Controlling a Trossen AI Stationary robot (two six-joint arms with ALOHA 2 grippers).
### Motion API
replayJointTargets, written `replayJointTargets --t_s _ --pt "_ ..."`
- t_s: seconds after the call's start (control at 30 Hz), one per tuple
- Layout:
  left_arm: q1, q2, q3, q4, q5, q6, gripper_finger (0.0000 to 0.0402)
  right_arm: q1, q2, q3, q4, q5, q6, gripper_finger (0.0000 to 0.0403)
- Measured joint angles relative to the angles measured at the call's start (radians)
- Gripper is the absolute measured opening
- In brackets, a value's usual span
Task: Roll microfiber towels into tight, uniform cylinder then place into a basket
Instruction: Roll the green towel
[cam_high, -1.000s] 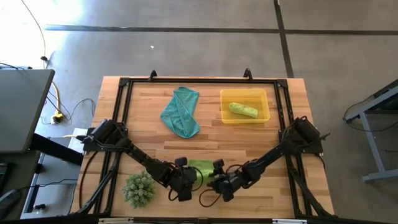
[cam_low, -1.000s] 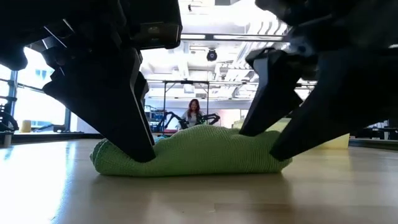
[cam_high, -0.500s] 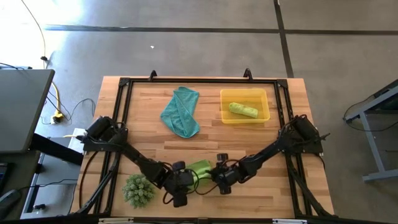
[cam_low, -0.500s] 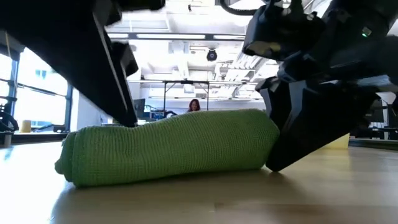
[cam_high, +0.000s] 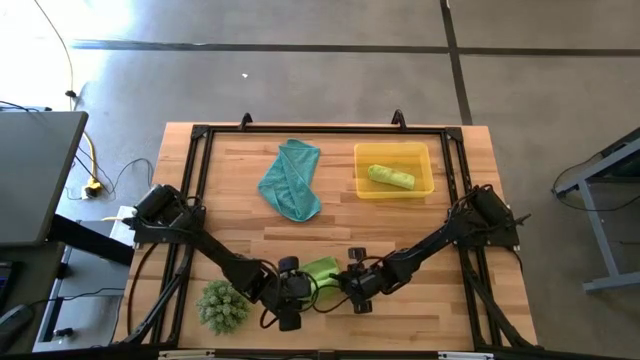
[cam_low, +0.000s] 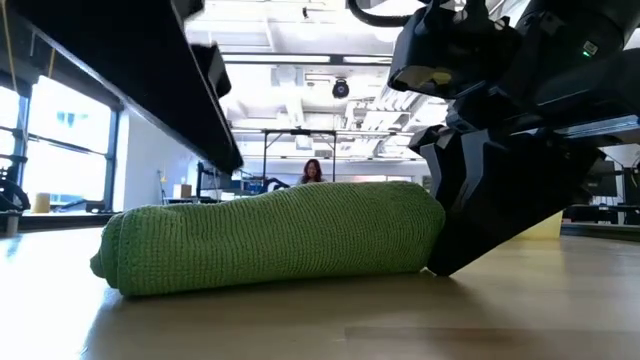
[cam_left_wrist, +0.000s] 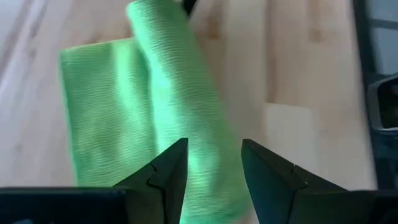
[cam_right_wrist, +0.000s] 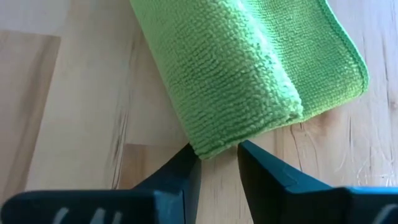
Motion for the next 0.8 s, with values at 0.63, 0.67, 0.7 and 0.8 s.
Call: replayJointTargets --t_s 0.63,0.67,0.7,0.8 --pt "0.034 0.101 0.003 -0.017 0.048 -0.020 0.0140 0.077 -0.135 -0.008 0.023 0.004 -0.114 0.0099" --pt "0.034 0.101 0.003 -0.016 0.048 -0.020 0.0140 0.089 -0.127 -0.007 0.070 0.030 -0.180 0.0099" --pt "0.033 0.101 0.003 -0.015 0.049 -0.023 0.0140 0.098 -0.120 -0.005 0.112 0.058 -0.238 0.0099" --pt "0.034 0.101 0.003 -0.014 0.064 -0.028 0.0140 0.115 -0.090 -0.005 0.164 0.117 -0.359 0.0107"
